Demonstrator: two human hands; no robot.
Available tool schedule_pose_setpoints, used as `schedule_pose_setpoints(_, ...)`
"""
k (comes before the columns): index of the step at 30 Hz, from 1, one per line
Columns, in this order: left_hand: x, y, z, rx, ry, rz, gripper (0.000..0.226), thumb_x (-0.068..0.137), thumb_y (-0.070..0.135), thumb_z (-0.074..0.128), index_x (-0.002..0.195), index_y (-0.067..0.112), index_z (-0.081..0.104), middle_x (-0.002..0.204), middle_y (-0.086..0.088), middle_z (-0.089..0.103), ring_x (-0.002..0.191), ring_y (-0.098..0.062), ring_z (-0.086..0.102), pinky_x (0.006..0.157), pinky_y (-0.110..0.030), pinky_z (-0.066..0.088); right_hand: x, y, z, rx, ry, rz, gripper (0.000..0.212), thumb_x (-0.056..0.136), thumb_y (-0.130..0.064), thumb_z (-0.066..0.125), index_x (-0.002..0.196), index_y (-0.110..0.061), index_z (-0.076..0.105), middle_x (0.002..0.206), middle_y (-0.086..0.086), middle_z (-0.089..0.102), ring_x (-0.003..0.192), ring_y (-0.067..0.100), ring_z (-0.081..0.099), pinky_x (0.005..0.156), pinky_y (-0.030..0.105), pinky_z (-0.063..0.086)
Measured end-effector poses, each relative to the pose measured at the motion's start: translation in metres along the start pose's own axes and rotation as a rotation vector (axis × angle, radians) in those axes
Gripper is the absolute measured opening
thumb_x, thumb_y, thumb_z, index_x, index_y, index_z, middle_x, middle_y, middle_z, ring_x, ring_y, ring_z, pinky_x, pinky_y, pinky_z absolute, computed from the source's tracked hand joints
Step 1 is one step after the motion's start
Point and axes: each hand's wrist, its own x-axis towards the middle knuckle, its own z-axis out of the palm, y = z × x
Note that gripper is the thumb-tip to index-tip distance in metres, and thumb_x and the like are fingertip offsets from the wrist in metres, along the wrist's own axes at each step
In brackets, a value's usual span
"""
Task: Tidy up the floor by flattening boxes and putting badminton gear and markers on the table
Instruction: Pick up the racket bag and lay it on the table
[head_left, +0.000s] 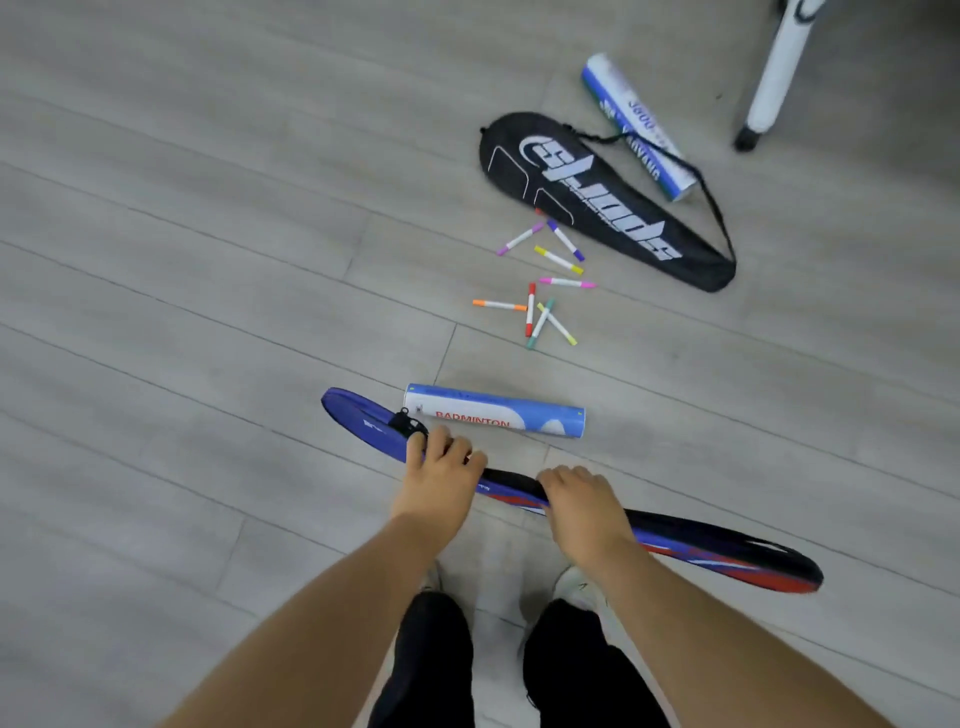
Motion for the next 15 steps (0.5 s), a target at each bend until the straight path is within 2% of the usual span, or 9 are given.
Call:
schedule_pose_setpoints(2, -0.011, 0.002, -0.069, 0.011, 0.059, 0.012, 0.036, 0.062, 0.006, 0.052, 0.092, 0.017, 0.069, 0.106, -0.007, 0.064, 0.104, -0.036, 0.045, 0.091, -0.048, 0.03, -0.028, 0.001, -0.06, -0.002, 0.039, 0.025, 0.026, 0.074, -0.008, 0.063, 0.098, -0.02, 0.062, 0.094, 0.002, 0.062, 0.094, 0.029, 0.058, 0.075, 0.038, 0.043)
schedule_pose_setpoints(4, -0.017, 0.005, -0.136, 0.033, 0.096, 0.017, 0.036, 0.06, 0.006, 0.063, 0.093, 0.018, 0.07, 0.11, -0.006, 0.063, 0.106, -0.036, 0.044, 0.091, -0.048, 0.031, -0.049, 0.001, -0.116, 0.013, 0.057, 0.063, 0.029, 0.086, -0.01, 0.052, 0.113, -0.02, 0.058, 0.111, 0.002, 0.058, 0.11, 0.028, 0.051, 0.086, 0.038, 0.04)
schedule_pose_setpoints(6, -0.019, 0.008, -0.192, 0.035, 0.089, 0.025, 0.042, 0.054, 0.008, 0.072, 0.095, 0.018, 0.07, 0.108, -0.004, 0.063, 0.106, -0.035, 0.045, 0.09, -0.045, 0.031, -0.062, 0.003, -0.163, 0.019, 0.064, 0.09, 0.032, 0.091, -0.014, 0.048, 0.122, -0.02, 0.054, 0.119, 0.002, 0.055, 0.114, 0.027, 0.048, 0.088, 0.037, 0.039)
schedule_pose_setpoints(9, -0.017, 0.014, -0.253, 0.02, 0.096, 0.045, 0.037, 0.057, 0.009, 0.071, 0.093, 0.018, 0.068, 0.096, -0.001, 0.062, 0.1, -0.032, 0.048, 0.085, -0.042, 0.031, -0.07, 0.009, -0.219, 0.034, 0.065, 0.107, 0.032, 0.092, -0.017, 0.047, 0.123, -0.02, 0.052, 0.119, 0.003, 0.055, 0.112, 0.026, 0.051, 0.087, 0.036, 0.04)
schedule_pose_setpoints(12, 0.001, 0.013, -0.288, 0.044, 0.056, 0.05, 0.037, 0.054, 0.008, 0.071, 0.089, 0.018, 0.066, 0.084, 0.0, 0.059, 0.095, -0.031, 0.045, 0.083, -0.041, 0.031, -0.065, 0.018, -0.262, 0.014, 0.062, 0.132, 0.026, 0.09, -0.013, 0.045, 0.113, -0.02, 0.054, 0.112, 0.002, 0.057, 0.104, 0.026, 0.056, 0.079, 0.035, 0.041)
schedule_pose_setpoints(13, 0.009, 0.012, -0.299, 0.062, 0.029, 0.053, 0.039, 0.053, 0.007, 0.07, 0.09, 0.018, 0.065, 0.084, -0.001, 0.059, 0.096, -0.032, 0.044, 0.084, -0.042, 0.031, -0.062, 0.021, -0.274, 0.003, 0.058, 0.145, 0.025, 0.089, -0.012, 0.046, 0.111, -0.02, 0.054, 0.11, 0.002, 0.057, 0.102, 0.026, 0.057, 0.077, 0.035, 0.04)
schedule_pose_setpoints(15, 0.026, 0.008, -0.316, 0.086, 0.008, 0.084, 0.041, 0.065, 0.003, 0.063, 0.105, 0.015, 0.062, 0.096, -0.005, 0.059, 0.108, -0.034, 0.043, 0.094, -0.045, 0.03, -0.053, 0.027, -0.294, -0.011, 0.061, 0.186, 0.026, 0.087, -0.01, 0.047, 0.109, -0.02, 0.054, 0.108, 0.001, 0.058, 0.101, 0.026, 0.057, 0.073, 0.035, 0.037)
